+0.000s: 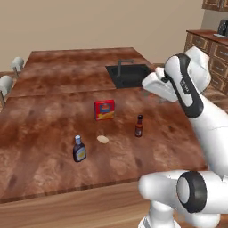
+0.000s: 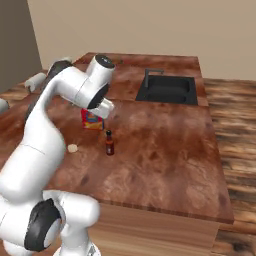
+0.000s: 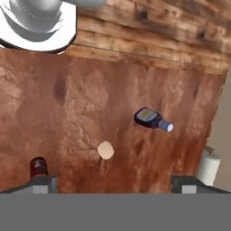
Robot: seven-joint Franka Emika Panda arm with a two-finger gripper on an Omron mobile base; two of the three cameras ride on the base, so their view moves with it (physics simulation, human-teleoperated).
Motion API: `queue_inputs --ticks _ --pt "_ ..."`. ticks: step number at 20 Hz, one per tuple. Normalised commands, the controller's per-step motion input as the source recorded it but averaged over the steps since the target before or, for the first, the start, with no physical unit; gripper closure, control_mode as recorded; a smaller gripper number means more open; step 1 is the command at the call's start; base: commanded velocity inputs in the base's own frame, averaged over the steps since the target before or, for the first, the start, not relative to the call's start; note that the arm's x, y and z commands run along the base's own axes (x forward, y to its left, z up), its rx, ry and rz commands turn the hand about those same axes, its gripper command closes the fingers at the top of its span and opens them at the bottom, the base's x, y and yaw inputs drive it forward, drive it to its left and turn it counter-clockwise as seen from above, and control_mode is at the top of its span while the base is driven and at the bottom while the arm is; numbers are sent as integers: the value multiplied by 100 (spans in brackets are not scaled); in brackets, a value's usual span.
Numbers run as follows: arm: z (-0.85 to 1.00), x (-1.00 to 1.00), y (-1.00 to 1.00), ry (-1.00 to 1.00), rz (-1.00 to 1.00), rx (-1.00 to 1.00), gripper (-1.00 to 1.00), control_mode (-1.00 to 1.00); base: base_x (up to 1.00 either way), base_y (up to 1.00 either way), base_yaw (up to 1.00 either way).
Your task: Move the condiment bottle and condiment bottle from the cabinet to the dining counter.
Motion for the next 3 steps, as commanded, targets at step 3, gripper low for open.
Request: queue_inputs --ticks 3 --pt "4 -100 38 -78 0 -28 -100 -100 0 0 0"
